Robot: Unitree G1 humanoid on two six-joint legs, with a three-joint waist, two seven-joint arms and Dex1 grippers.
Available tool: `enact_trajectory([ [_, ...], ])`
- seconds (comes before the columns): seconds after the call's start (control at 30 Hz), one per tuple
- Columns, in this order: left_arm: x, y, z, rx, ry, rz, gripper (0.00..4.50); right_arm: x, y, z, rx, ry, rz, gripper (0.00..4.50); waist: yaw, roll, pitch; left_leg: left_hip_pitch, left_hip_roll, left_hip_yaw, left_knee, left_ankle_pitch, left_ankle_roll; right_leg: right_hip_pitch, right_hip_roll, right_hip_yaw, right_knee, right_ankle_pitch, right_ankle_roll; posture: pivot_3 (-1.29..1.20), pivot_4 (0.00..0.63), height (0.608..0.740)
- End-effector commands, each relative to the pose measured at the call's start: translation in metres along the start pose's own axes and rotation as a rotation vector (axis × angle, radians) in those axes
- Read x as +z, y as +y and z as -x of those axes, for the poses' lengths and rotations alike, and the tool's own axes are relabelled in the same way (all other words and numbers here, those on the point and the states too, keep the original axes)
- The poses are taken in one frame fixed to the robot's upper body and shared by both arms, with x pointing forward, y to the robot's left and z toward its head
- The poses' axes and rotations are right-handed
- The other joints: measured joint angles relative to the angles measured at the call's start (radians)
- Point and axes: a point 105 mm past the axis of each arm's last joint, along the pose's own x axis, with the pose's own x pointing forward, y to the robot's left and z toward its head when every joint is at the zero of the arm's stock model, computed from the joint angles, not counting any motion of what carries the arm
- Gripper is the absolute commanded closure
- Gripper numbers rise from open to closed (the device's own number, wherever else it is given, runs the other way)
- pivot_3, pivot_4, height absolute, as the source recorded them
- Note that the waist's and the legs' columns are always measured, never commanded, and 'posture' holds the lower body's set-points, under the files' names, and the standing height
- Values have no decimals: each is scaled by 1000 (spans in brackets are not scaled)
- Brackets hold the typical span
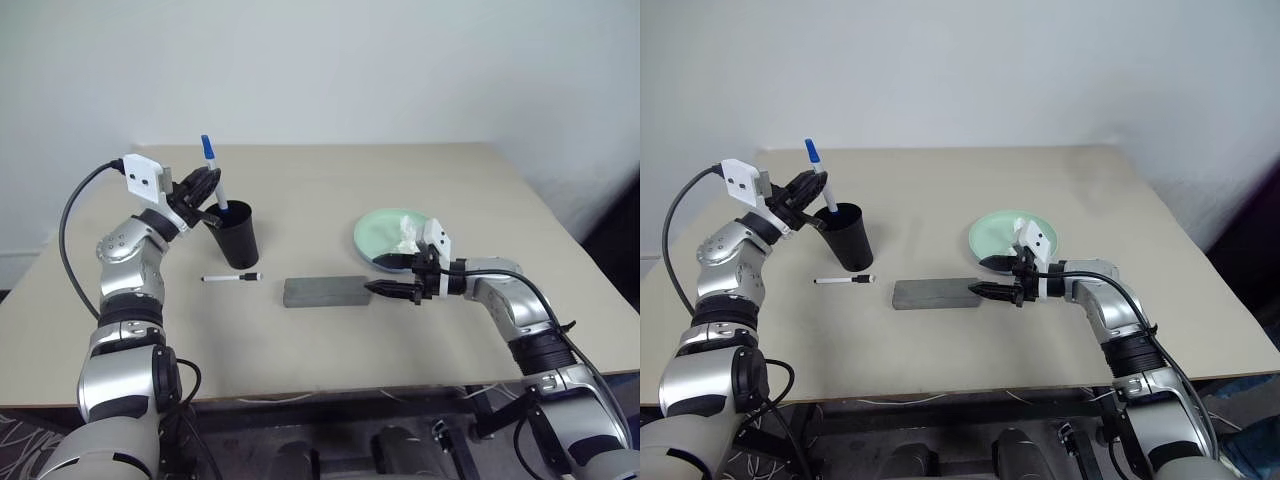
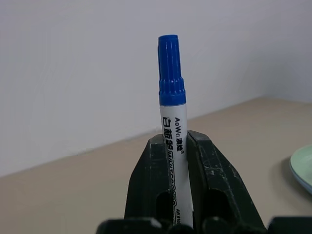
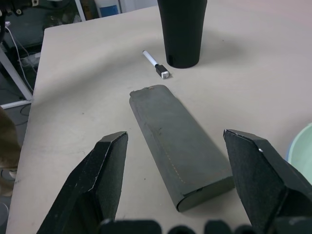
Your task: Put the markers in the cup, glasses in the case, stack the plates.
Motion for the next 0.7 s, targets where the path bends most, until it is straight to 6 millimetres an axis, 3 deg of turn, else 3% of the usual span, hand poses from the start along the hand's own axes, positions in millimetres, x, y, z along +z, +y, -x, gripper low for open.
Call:
enact_trajectory([
  [0.03, 15, -1, -7, -9, -49, -25, 4443, 16, -1, 2, -8, -38, 48, 1100, 0, 0, 0, 0, 0, 0, 0, 0, 0, 0, 0, 0, 0, 0, 0, 0, 0, 740],
  [0.3, -2, -5, -4, -1, -18, 0, 4443, 17, -2, -1, -3, -45, 53, 1100, 0, 0, 0, 0, 0, 0, 0, 0, 0, 0, 0, 0, 0, 0, 0, 0, 0, 740],
  [0.6, -1, -5, -3, -5, -20, -4, 1439, 17, -2, -3, -2, -47, 52, 1100, 0, 0, 0, 0, 0, 0, 0, 0, 0, 0, 0, 0, 0, 0, 0, 0, 0, 740],
  [0.7, -1, -5, -3, -7, -21, -5, 1439, 17, -2, -3, -2, -48, 52, 1100, 0, 0, 0, 0, 0, 0, 0, 0, 0, 0, 0, 0, 0, 0, 0, 0, 0, 740],
])
